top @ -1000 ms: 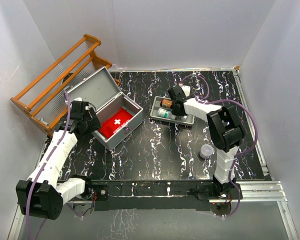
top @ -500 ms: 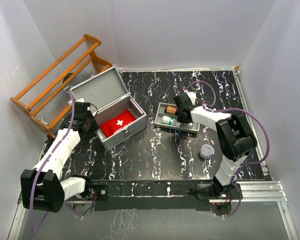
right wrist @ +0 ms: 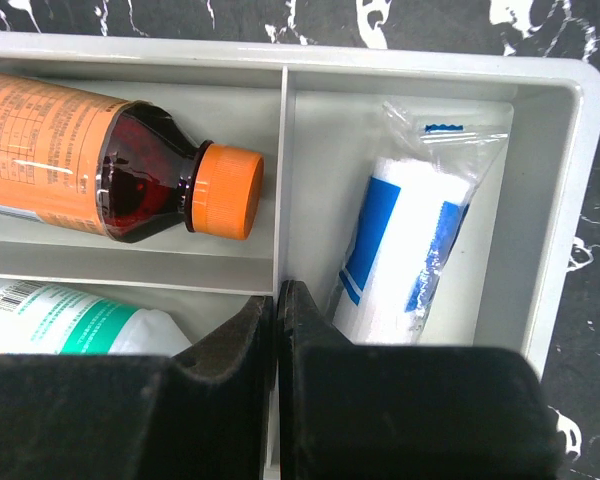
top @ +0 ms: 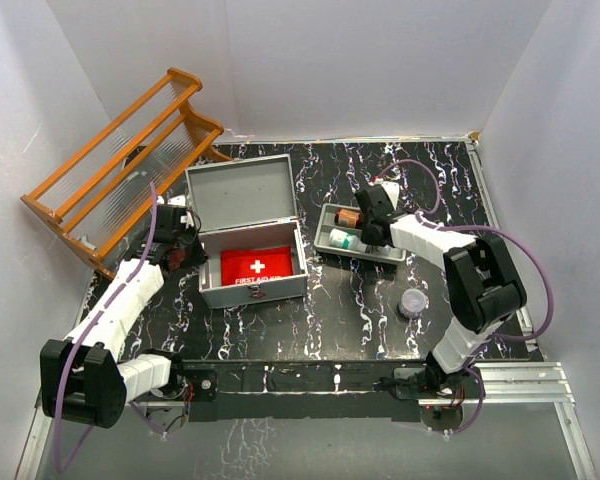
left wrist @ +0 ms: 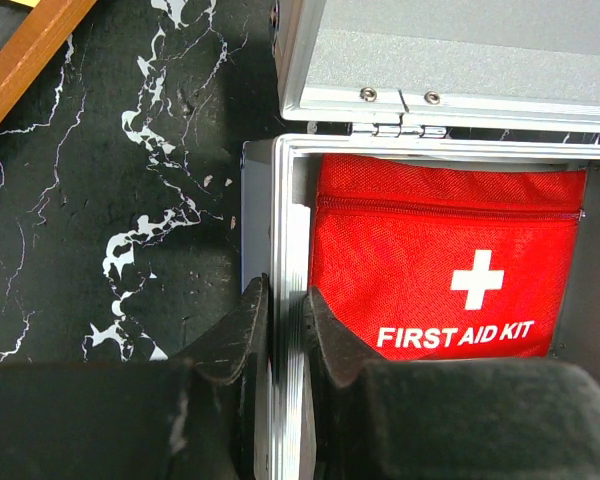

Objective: Organize the medicine kit

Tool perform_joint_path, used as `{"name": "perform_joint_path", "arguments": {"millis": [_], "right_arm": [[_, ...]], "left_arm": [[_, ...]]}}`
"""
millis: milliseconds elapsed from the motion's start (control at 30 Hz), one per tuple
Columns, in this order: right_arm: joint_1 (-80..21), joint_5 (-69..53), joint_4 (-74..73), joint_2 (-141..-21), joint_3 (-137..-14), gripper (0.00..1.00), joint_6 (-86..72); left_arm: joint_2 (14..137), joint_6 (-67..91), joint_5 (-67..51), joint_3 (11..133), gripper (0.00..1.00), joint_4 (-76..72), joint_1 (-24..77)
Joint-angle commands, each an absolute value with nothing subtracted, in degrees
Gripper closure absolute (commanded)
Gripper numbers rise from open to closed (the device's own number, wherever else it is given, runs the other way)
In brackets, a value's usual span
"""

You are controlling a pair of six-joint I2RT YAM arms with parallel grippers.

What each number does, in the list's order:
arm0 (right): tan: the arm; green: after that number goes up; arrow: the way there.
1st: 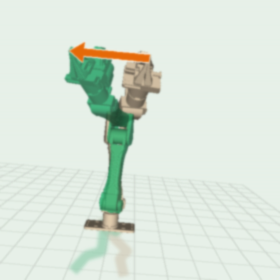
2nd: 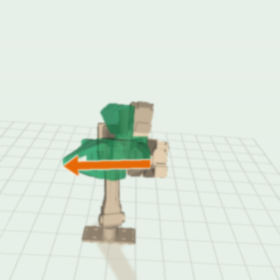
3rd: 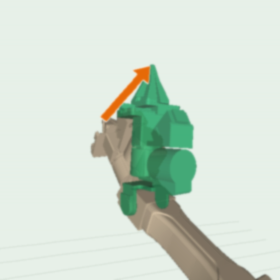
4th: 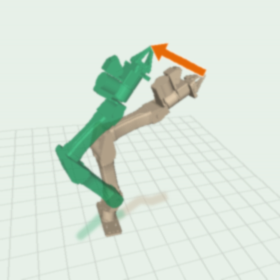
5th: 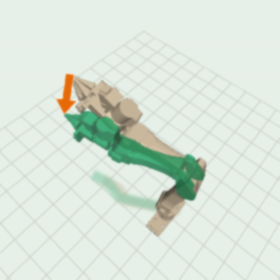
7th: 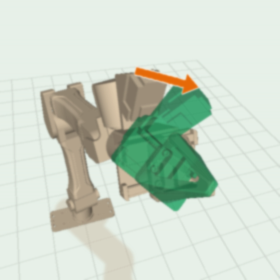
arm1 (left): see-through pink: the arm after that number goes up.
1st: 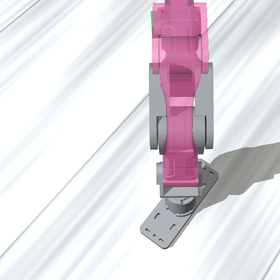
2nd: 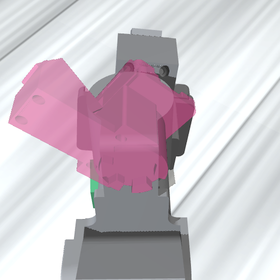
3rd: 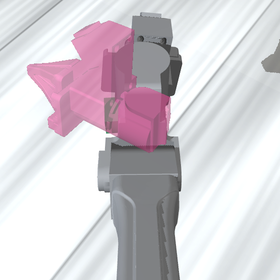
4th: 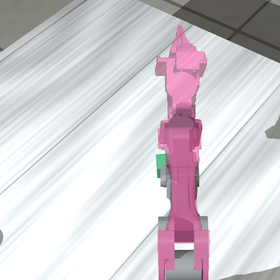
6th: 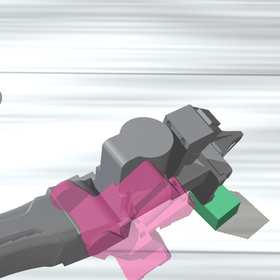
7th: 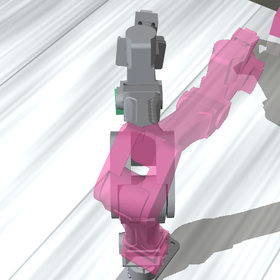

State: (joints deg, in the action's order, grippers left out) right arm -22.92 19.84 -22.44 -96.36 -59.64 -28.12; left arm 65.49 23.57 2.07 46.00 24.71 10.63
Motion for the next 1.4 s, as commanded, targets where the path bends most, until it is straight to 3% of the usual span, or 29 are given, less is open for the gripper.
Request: {"name": "perform_joint_path", "arguments": {"millis": [0,100,200,367,500,600,767,1000,1233,1367], "right_arm": [[-22.0,22.0,-17.6,-90.0,-60.6,1.00,-26.8],[-21.6,22.1,-16.9,-88.7,-60.2,1.00,-25.4],[-21.1,21.9,-16.8,-87.4,-59.9,1.00,-24.7],[-20.8,21.7,-19.4,-84.5,-61.2,1.00,-24.4],[-20.9,21.2,-24.3,-82.8,-63.9,1.00,-24.9],[-20.9,20.2,-27.2,-81.4,-65.8,1.00,-25.0],[-20.9,15.9,-31.2,-79.6,-69.8,1.00,-24.1],[-21.5,11.1,-35.4,-79.1,-74.1,1.00,-23.7],[-26.9,12.0,-38.8,-78.9,-78.4,1.00,-24.7],[-31.8,14.8,-39.9,-80.0,-79.8,1.00,-26.1]], "left_arm": [[63.9,24.8,-2.2,45.1,0.97,25.5,11.0],[64.5,24.9,-2.9,45.2,0.90,25.9,11.1],[65.5,24.7,-3.9,46.1,0.70,27.5,11.1],[64.1,24.7,-4.4,48.5,0.49,28.8,11.0],[62.6,26.3,-3.9,50.0,0.41,28.4,11.0],[62.9,27.1,-2.4,49.9,0.46,27.7,11.0],[65.9,27.3,0.2,49.8,0.67,26.8,11.0],[67.6,26.9,-6.1,49.4,0.84,22.6,11.2],[69.2,30.5,-9.7,48.6,0.88,19.2,14.5],[70.3,33.8,-11.3,48.3,0.84,17.2,17.1]]}}
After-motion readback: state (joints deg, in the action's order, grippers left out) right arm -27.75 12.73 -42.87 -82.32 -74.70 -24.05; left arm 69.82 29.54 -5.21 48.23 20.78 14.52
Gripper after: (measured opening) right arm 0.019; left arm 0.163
